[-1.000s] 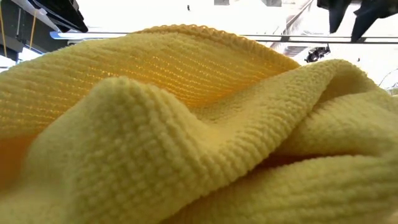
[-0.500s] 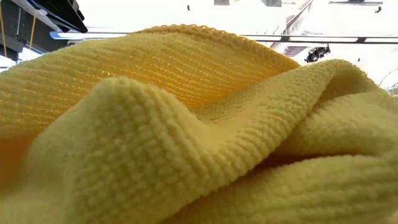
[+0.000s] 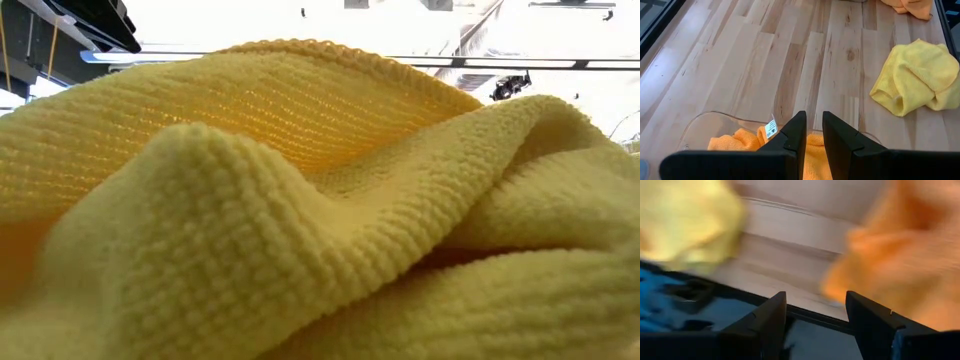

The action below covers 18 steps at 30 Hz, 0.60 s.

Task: Sort microfiber towel by color & place in baskets
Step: Put the yellow towel into the right transparent bin

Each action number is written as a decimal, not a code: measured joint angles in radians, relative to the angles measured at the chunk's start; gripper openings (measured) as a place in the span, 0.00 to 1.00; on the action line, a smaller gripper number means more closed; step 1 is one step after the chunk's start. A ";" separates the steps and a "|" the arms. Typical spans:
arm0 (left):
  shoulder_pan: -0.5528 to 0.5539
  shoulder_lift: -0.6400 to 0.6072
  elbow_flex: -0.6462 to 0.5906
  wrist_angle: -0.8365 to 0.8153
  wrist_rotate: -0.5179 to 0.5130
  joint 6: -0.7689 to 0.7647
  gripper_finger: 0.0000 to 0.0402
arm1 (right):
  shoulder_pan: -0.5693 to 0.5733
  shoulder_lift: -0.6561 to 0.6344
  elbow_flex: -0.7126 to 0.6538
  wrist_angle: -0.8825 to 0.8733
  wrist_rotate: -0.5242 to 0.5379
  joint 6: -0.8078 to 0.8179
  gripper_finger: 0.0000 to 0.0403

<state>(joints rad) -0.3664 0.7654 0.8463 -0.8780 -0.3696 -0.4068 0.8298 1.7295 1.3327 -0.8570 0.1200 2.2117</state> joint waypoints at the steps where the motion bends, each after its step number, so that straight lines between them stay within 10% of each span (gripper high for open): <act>1: 0.000 0.000 0.000 0.000 0.000 0.000 0.12 | -0.009 0.009 0.000 0.033 0.027 -0.033 0.50; 18: 0.000 0.000 0.000 0.000 0.001 0.000 0.12 | -0.276 0.249 0.098 0.383 0.018 -1.213 0.50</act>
<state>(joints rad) -0.3664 0.7658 0.8463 -0.8776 -0.3690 -0.4072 0.5540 1.9783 1.4308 -0.4737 0.1378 0.9991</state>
